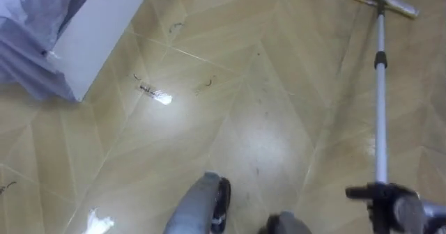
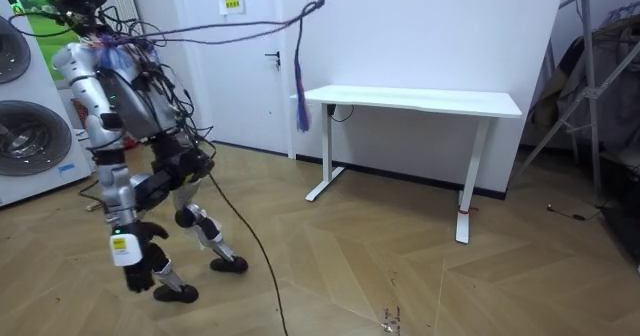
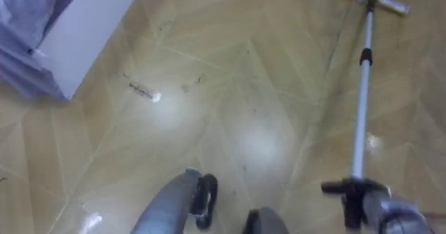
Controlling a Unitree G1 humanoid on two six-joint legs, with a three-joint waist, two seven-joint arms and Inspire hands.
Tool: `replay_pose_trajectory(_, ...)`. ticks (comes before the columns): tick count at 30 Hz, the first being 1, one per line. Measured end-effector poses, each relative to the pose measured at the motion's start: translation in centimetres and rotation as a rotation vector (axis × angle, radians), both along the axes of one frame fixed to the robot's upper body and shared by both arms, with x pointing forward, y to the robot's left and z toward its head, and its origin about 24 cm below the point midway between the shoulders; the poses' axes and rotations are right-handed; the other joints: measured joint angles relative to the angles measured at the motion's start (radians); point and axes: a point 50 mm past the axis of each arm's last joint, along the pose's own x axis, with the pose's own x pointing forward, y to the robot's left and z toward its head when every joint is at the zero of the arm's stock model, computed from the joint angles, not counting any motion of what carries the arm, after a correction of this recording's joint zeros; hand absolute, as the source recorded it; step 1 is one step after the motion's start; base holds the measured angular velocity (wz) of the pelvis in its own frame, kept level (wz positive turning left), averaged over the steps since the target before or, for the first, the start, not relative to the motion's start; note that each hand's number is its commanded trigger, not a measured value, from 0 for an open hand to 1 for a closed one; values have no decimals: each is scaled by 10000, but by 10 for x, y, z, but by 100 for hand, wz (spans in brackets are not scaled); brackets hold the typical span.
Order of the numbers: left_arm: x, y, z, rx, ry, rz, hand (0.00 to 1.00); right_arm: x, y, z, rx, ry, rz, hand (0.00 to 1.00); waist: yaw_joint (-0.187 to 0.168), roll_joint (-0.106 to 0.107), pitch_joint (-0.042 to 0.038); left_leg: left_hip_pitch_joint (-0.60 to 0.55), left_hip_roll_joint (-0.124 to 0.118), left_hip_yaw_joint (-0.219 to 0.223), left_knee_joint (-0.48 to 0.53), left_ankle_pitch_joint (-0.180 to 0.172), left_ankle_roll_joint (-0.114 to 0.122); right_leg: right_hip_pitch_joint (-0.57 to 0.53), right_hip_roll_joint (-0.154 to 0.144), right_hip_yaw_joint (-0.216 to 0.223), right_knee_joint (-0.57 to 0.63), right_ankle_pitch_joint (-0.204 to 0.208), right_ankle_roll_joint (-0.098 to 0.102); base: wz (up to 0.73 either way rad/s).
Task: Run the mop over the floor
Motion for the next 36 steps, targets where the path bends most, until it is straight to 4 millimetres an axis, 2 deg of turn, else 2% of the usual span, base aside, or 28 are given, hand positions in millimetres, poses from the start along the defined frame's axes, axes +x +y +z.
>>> replay_pose_trajectory(2, 7, -5, 0, -169, -384, 59, 0, -52, -5, -11, -234, 1368, -208, 100, -375, 485, -170, 193, -368, 1, 231, -540, 302, -207, -146, 187, 981, 601, 334, 20)
replay_pose_trajectory(3, 8, -5, 1, -167, -473, 97, 0, -64, -4, -14, -272, 1706, -247, 100, -480, 598, -223, 227, -469, -4, 227, -605, 366, -311, -206, 199, 1181, 801, 321, 16)
replay_pose_trajectory(4, 11, -7, 1, -150, -650, 155, 0, -84, 1, -20, -263, 2205, -383, 100, -673, 874, -278, 297, -514, -92, 228, -798, 454, -475, -123, 279, 1444, 1180, 300, -11)
replay_pose_trajectory(5, 13, -7, 1, -111, -731, 44, 0, -96, 10, -25, -138, 2522, -458, 100, -749, 1036, -270, 366, -600, -311, 189, -903, 460, -793, 62, 393, 1513, 1244, 301, -30)
replay_pose_trajectory(7, 11, -11, 0, -171, -676, 57, 0, -111, 25, -33, 114, 2876, -470, 100, -781, 1068, -224, 595, -806, -615, -35, -925, 445, -1444, 242, 442, 1093, 1198, 264, -68)
replay_pose_trajectory(9, 2, -17, -2, -262, -460, 100, 0, -122, 37, -38, 313, 3155, -388, 100, -902, 1019, -165, 1012, -999, -941, -373, -943, 399, -1670, 370, 244, -334, 1186, 174, -62)
replay_pose_trajectory(11, -9, -23, -5, -298, -136, 247, 0, -129, 48, -42, 459, 3453, -70, 100, -1062, 1049, -164, 1513, -1271, -1438, -625, -1085, 283, -1685, 393, -304, -2196, 1447, -172, -33)
replay_pose_trajectory(12, -10, -24, -5, -297, -79, 274, 0, -130, 49, -43, 483, 3496, -59, 100, -1060, 1038, -157, 1626, -1339, -1582, -623, -1150, 250, -1680, 417, -403, -2340, 1606, -309, -23)
replay_pose_trajectory(15, -11, -23, -5, -194, 35, 472, 0, -109, 49, -42, 418, 3379, 64, 100, -1067, 809, -122, 1893, -1564, -1975, -417, -1380, -26, -1258, 81, -879, -2282, 1785, -599, -2)
replay_pose_trajectory(16, -11, -22, -5, -132, 10, 681, 0, -94, 44, -39, 202, 3204, 61, 100, -996, 713, -122, 1796, -1503, -1865, 94, -1407, -427, -1164, -108, -1139, -2035, 1714, -743, 13)
replay_pose_trajectory(17, -10, -20, -4, -36, -64, 1014, 0, -73, 37, -33, -39, 2867, 85, 100, -908, 476, -84, 1393, -1400, -1457, 1115, -1040, -1287, -1180, -195, -1170, -1609, 1429, -854, 13)
replay_pose_trajectory(18, -11, -18, -4, 18, -83, 1181, 0, -60, 33, -30, -165, 2586, 110, 100, -835, 347, -59, 1117, -1218, -1154, 1738, -702, -1797, -1202, -198, -1134, -1407, 1275, -889, 4)
replay_pose_trajectory(19, -12, -15, -3, 130, -66, 1482, 0, -30, 24, -20, -430, 1860, 213, 100, -638, 101, -39, 544, -835, -654, 2960, 252, -2203, -1222, -145, -1069, -1084, 1036, -967, -22)
replay_pose_trajectory(20, -17, -9, -1, 319, -31, 1462, 0, 7, 19, -7, -651, 888, 507, 100, -418, -191, 28, 19, -524, -322, 3938, 1461, -2034, -1210, -59, -895, -801, 815, -1027, -34)
replay_pose_trajectory(21, -19, -5, 0, 444, -45, 1300, 0, 21, 18, -1, -736, 421, 676, 100, -357, -300, 46, -239, -396, -172, 4336, 2182, -1965, -1190, -28, -812, -699, 740, -1082, -30)
replay_pose_trajectory(22, -22, 2, 4, 695, -109, 1148, 0, 51, 19, 12, -793, -714, 1022, 100, -206, -735, 193, -838, -233, -44, 4938, 3616, -1912, -1095, -13, -734, -593, 556, -1162, -4)
replay_pose_trajectory(23, -25, 6, 5, 817, -61, 1043, 0, 72, 17, 24, -790, -1505, 1155, 100, -61, -695, 168, -1292, 68, -125, 5004, 3226, -1498, -918, 184, -777, -592, 416, -1159, 9)
replay_pose_trajectory(24, -27, 7, 5, 851, -5, 1005, 0, 79, 16, 28, -752, -1754, 1153, 100, -8, -687, 181, -1429, 242, -154, 4809, 2772, -1374, -817, 255, -825, -588, 351, -1148, 18)
replay_pose_trajectory(25, -31, 10, 6, 854, 94, 1009, 0, 84, 16, 31, -522, -2123, 934, 100, 123, -675, 181, -1467, 514, -210, 3604, 1991, -1356, -582, 351, -917, -602, 226, -1146, 30)
replay_pose_trajectory(26, -33, 12, 6, 791, 152, 1004, 0, 81, 15, 30, -263, -2194, 608, 100, 130, -640, 171, -1201, 613, -287, 1625, 1600, -1356, -367, 400, -940, -621, 28, -1146, 36)
replay_pose_trajectory(27, -32, 13, 7, 775, 139, 970, 0, 76, 15, 28, -179, -2184, 427, 100, 125, -616, 174, -1077, 615, -282, 852, 1360, -1314, -277, 399, -946, -621, -94, -1106, 54)
replay_pose_trajectory(28, -29, 13, 7, 698, 62, 930, 0, 66, 13, 22, -23, -2120, 92, 100, 39, -567, 128, -916, 518, -235, 216, 894, -1049, -223, 341, -939, -635, -317, -1002, 64)
replay_pose_trajectory(29, -23, 11, 6, 587, -81, 872, 0, 54, 11, 17, 120, -2009, -186, 100, -115, -364, 95, -907, 411, -192, 136, 568, -615, -159, 337, -950, -704, -457, -888, 64)
replay_pose_trajectory(31, -13, 8, 6, 443, -302, 629, 0, 24, 9, 4, 305, -1479, -558, 100, -150, -112, 15, -800, 387, -26, 223, 218, -38, 17, 299, -916, -691, -555, -737, 37)
replay_pose_trajectory(33, -6, 5, 6, 381, -528, 666, 0, -13, 5, -8, 392, -557, -907, 100, -260, 83, -105, -470, 143, 115, 216, -123, 159, 138, -10, -937, -211, -348, -376, 27)
replay_pose_trajectory(34, -3, 1, 5, 309, -698, 814, 0, -43, 2, -14, 242, 317, -1017, 100, -449, 332, -234, -209, -63, 107, 208, -331, 272, 274, -121, -973, 82, -160, -109, 39)
replay_pose_trajectory(35, 1, -3, 4, 241, -786, 713, 0, -71, 2, -18, 129, 1154, -1156, 100, -624, 537, -308, 15, -276, 74, 188, -501, 365, 344, -266, -933, 398, 78, 7, 39)
replay_pose_trajectory(36, 3, -4, 4, 218, -844, 646, 0, -82, 4, -21, 81, 1537, -1247, 100, -734, 604, -298, 131, -357, 49, 176, -583, 424, 350, -298, -881, 566, 223, 68, 25)
